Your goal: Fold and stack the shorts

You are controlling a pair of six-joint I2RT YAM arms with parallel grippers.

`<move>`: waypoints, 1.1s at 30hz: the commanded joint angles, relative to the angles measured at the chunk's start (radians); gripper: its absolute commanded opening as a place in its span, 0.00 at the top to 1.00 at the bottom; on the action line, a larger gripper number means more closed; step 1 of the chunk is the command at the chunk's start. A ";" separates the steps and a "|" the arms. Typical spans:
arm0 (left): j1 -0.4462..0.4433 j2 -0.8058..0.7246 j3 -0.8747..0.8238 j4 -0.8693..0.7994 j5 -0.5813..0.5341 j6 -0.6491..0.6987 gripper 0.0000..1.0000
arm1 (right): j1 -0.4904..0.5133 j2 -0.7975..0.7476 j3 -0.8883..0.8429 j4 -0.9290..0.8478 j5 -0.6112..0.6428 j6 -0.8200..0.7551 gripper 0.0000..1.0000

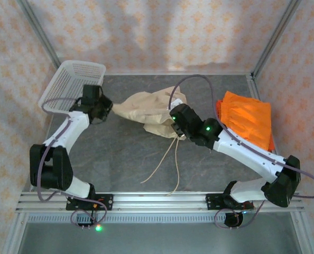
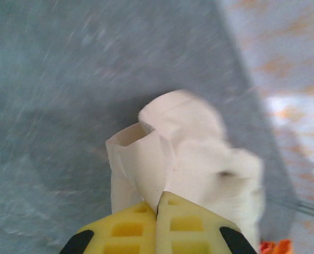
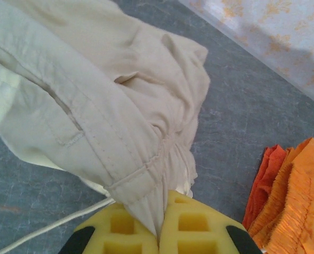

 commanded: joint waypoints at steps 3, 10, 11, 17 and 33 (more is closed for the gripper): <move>0.020 -0.060 0.317 -0.252 -0.109 0.174 1.00 | -0.012 -0.036 0.137 0.012 -0.015 -0.026 1.00; 0.023 -0.040 0.676 -0.386 -0.153 0.290 1.00 | -0.012 -0.038 0.306 -0.044 -0.116 -0.027 1.00; 0.023 -0.034 0.726 -0.410 -0.162 0.306 1.00 | -0.012 -0.036 0.336 -0.054 -0.140 -0.019 1.00; 0.026 -0.006 0.998 -0.481 -0.230 0.371 1.00 | 0.023 -0.031 0.474 -0.064 -0.244 0.027 1.00; 0.038 0.055 1.472 -0.477 -0.346 0.404 1.00 | 0.269 0.090 0.838 -0.072 -0.256 0.044 1.00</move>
